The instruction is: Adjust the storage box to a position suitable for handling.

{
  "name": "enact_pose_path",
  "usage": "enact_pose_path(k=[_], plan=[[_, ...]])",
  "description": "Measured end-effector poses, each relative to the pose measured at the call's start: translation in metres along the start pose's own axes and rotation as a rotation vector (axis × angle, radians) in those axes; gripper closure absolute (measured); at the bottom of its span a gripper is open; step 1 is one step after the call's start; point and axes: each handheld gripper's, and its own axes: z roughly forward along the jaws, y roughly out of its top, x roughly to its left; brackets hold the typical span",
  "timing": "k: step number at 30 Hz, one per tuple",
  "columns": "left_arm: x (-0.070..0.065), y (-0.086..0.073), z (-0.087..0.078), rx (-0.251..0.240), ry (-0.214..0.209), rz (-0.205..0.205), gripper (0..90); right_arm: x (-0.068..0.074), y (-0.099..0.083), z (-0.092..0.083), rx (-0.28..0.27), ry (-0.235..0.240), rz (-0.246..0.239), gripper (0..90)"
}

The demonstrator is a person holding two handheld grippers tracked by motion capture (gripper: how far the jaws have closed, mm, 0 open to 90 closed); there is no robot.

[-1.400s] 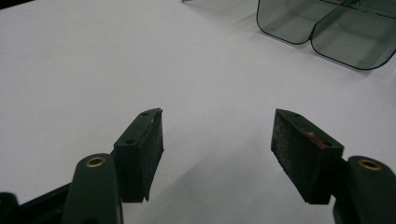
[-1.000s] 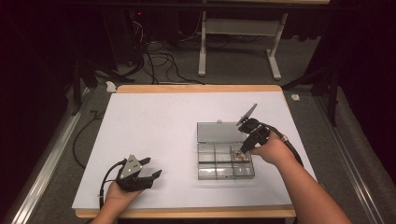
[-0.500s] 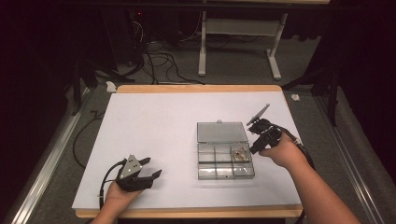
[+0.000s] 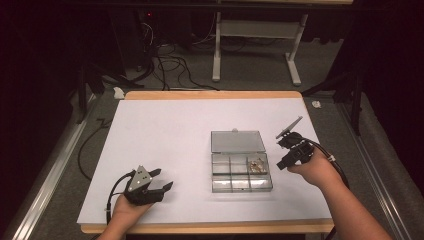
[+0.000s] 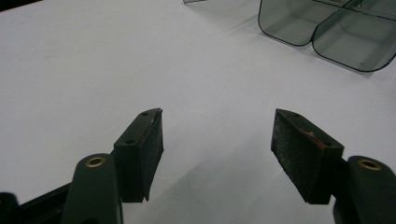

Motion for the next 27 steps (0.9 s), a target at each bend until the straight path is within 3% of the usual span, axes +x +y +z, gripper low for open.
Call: enact_pose_path(k=[10,12,17,27], plan=[[0.000,0.000,0.000,0.005,-0.001,-0.003,34.7,-0.005,-0.015,0.008,-0.008,0.000,0.021,63.3],[0.000,0.000,0.000,0.005,-0.001,-0.003,34.7,-0.004,-0.019,0.010,-0.045,-0.012,0.003,62.1],[0.001,0.000,0.000,0.006,-0.001,-0.004,34.7,-0.003,-0.028,0.016,-0.099,-0.043,0.019,59.6],[0.001,0.000,0.000,0.007,0.006,-0.011,34.8,0.000,-0.049,0.028,-0.275,-0.046,0.056,57.5]])
